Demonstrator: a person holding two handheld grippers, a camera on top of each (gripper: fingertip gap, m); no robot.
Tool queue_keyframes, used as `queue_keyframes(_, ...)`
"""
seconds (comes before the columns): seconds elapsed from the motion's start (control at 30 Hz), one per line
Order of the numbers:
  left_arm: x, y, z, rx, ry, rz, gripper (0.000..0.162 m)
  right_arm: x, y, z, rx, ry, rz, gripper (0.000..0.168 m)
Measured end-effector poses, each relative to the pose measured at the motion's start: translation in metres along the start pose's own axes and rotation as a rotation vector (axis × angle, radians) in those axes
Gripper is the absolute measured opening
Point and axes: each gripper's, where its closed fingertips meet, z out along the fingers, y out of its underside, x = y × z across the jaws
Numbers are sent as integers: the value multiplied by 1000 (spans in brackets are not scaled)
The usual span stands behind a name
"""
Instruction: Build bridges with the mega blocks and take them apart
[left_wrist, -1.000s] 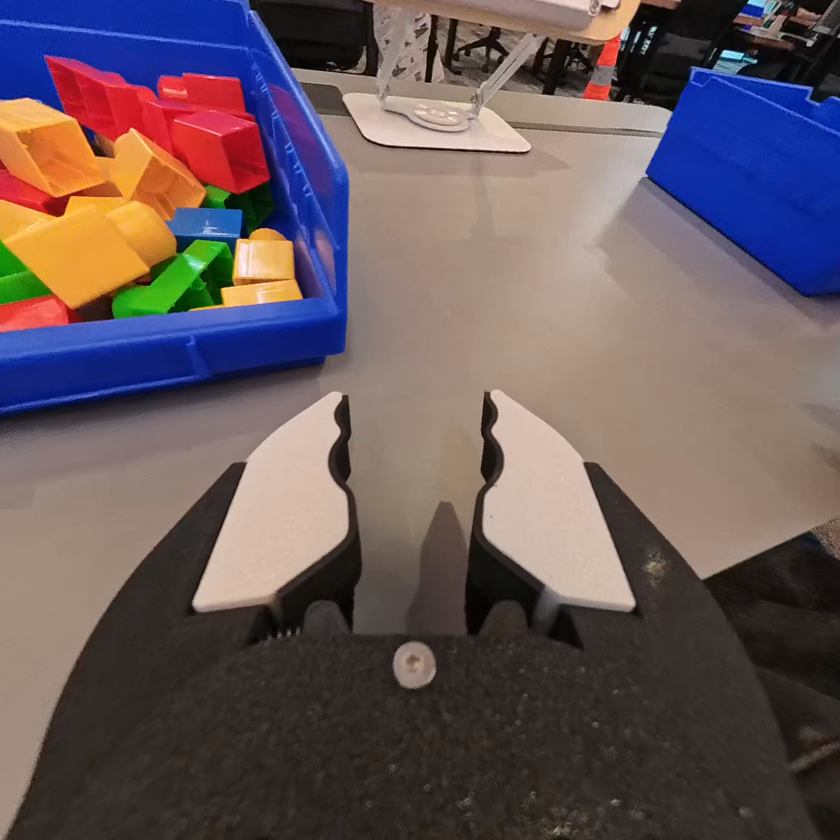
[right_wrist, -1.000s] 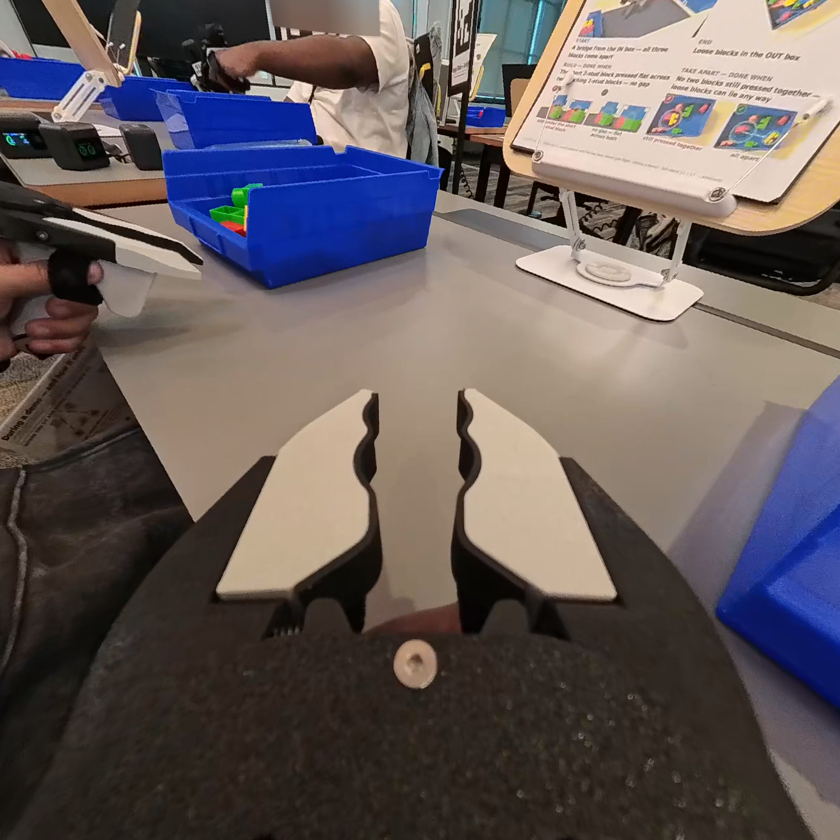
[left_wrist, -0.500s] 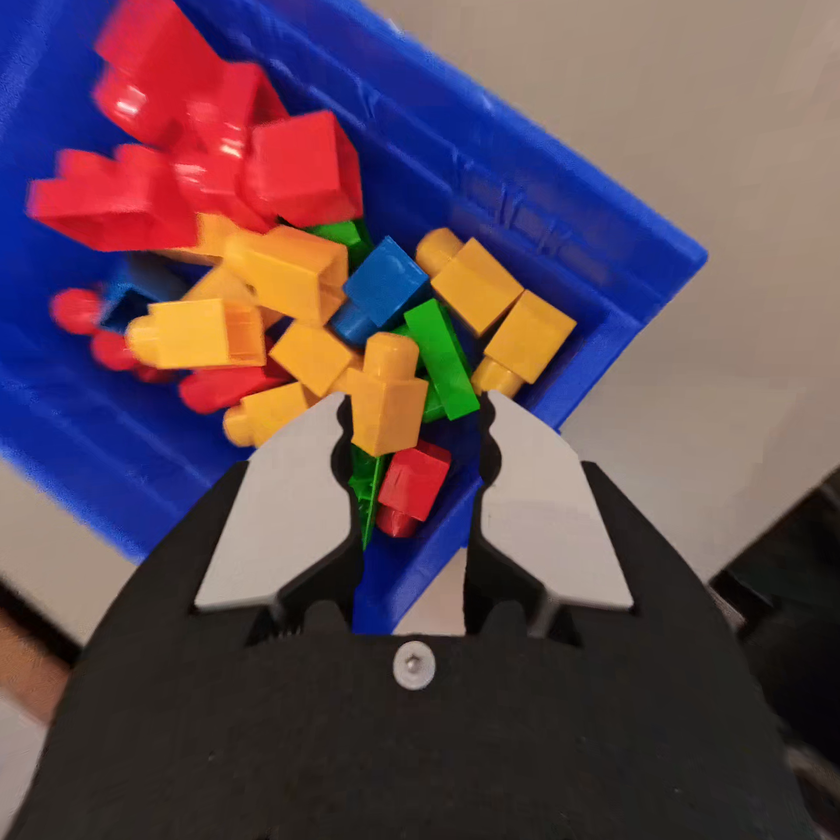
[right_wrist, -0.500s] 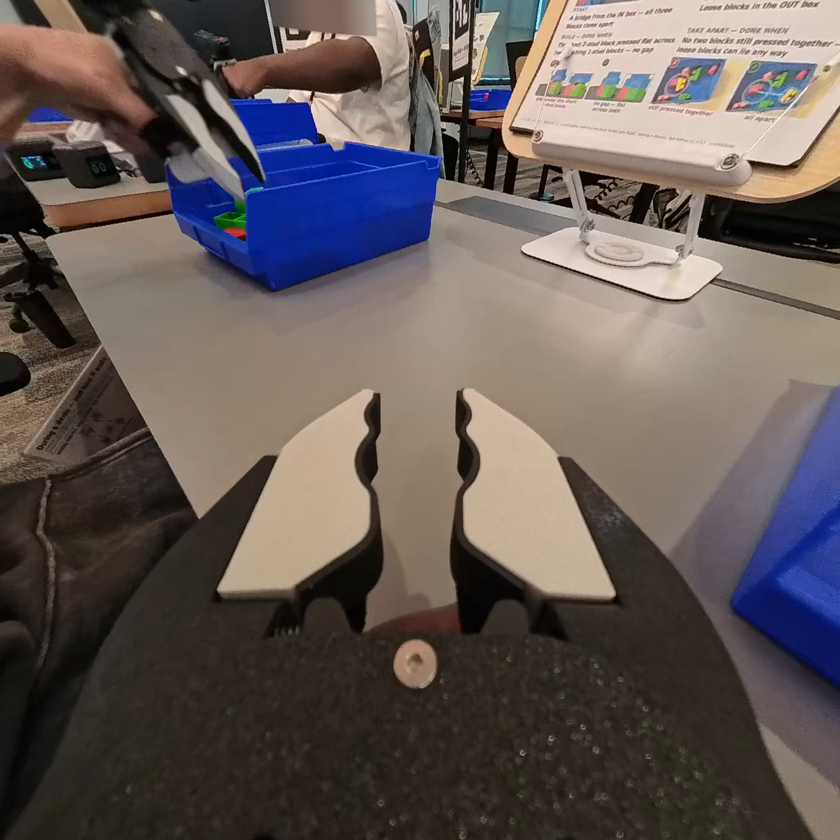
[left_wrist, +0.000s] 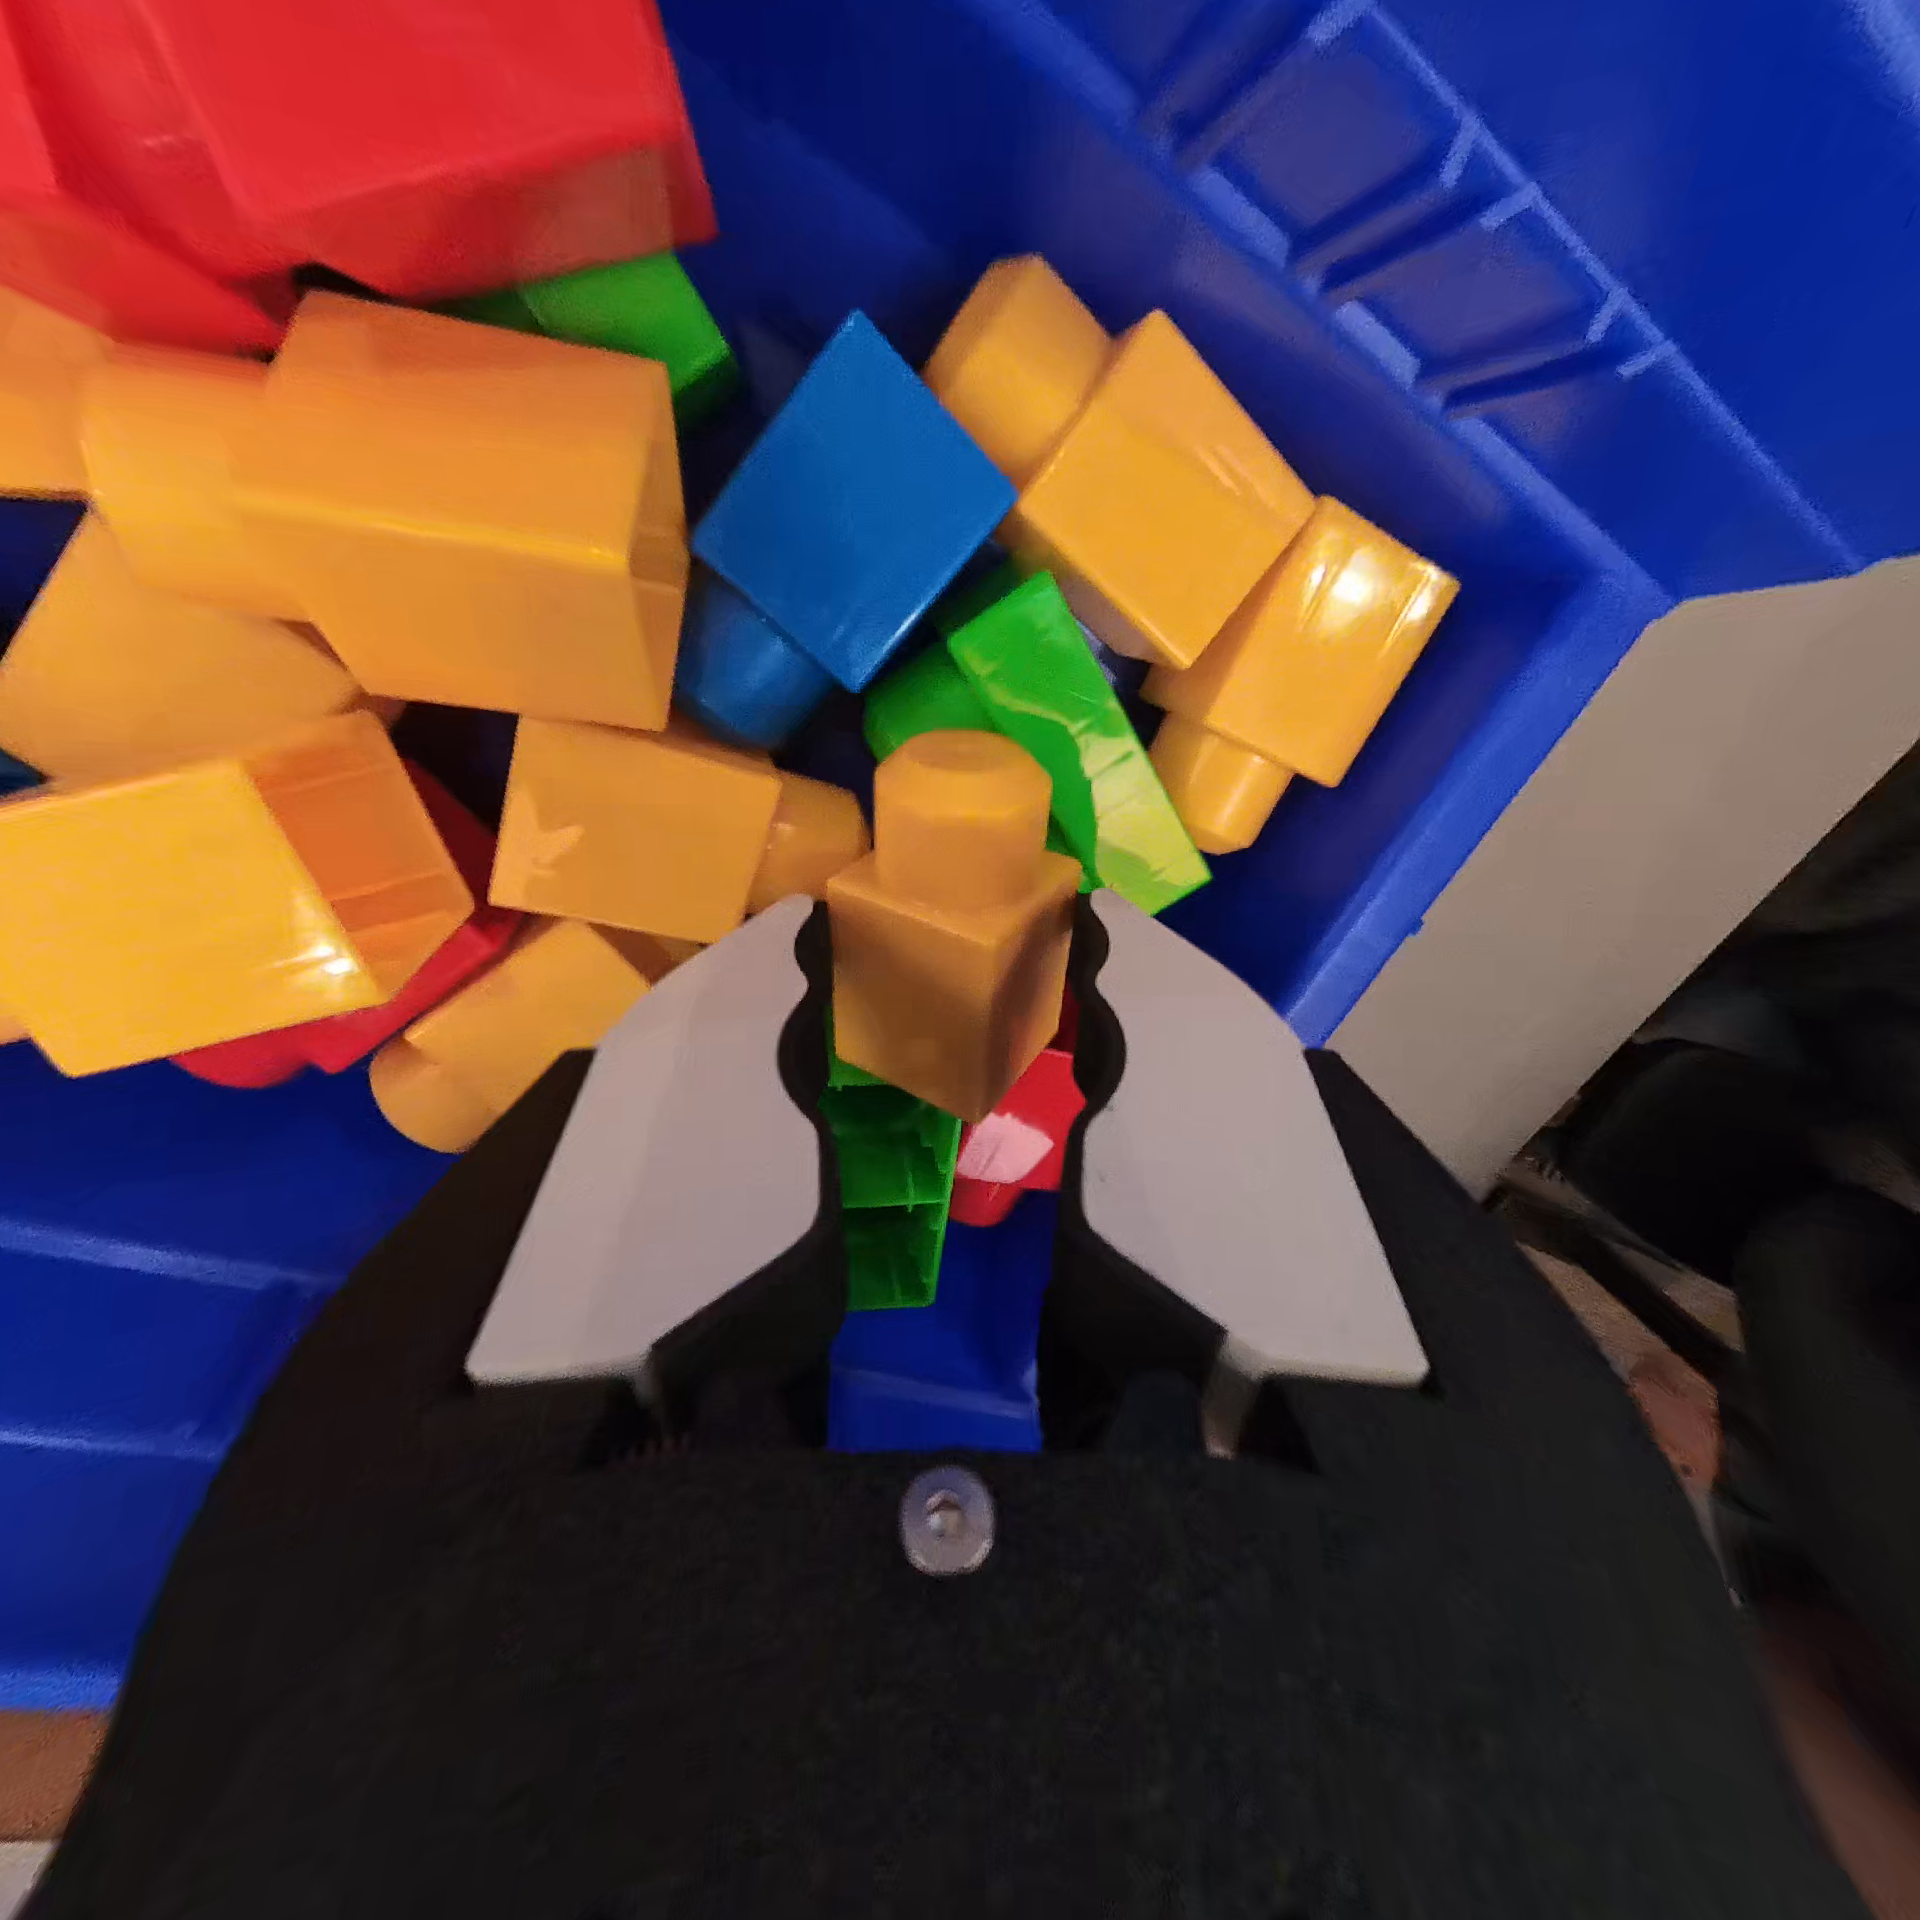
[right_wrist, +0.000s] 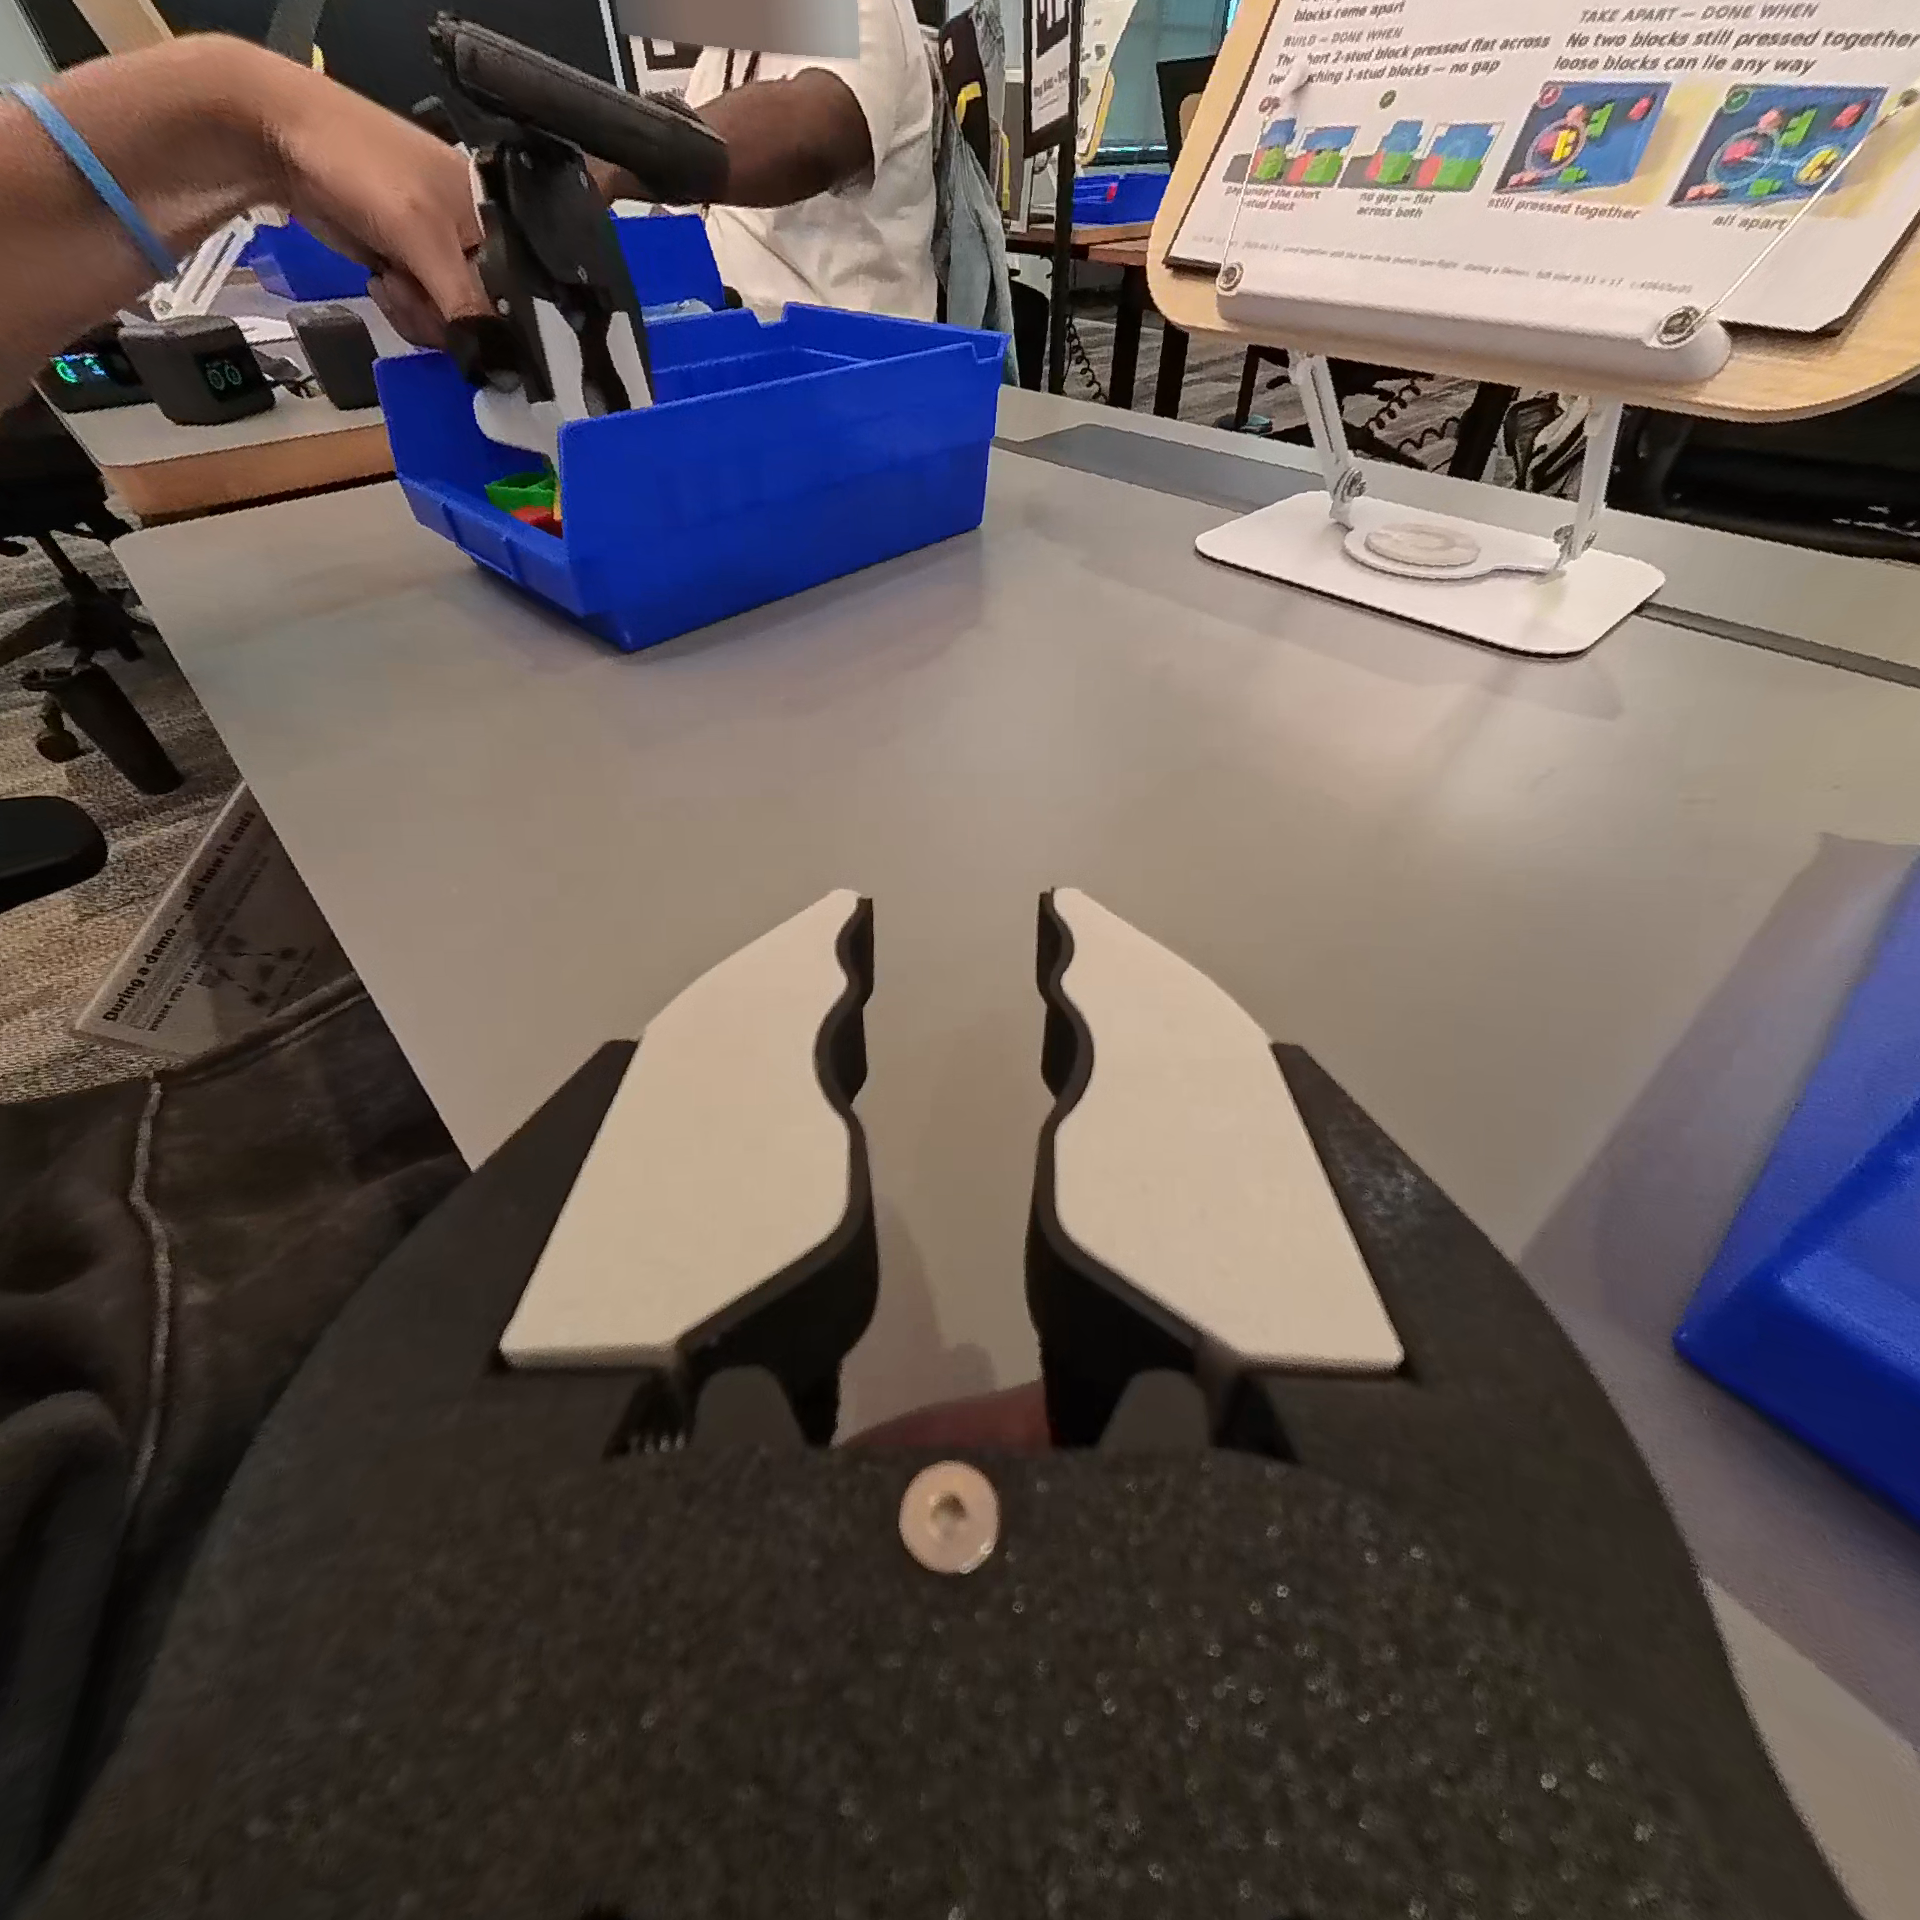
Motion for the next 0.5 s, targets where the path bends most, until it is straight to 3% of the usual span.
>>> queue_keyframes(0.13, 2, -1, -11, 35, -37, 37, 44, 1, 1, 0, -7, 1, -4, 29)
queue_keyframes(0.23, 11, -20, -52, 131, -124, 86, 44, 0, 0, 1, -7, 4, -13, 28)
queue_keyframes(0.37, 35, -99, -122, 406, -273, 86, 44, 0, -4, 0, 0, 24, -32, 28)
queue_keyframes(0.43, 41, -145, -127, 505, -290, -70, 44, -1, -10, -3, 14, 39, -32, 28)
queue_keyframes(0.5, 58, -176, -107, 466, -242, -102, 44, 3, -15, -6, 23, 76, -42, 28)
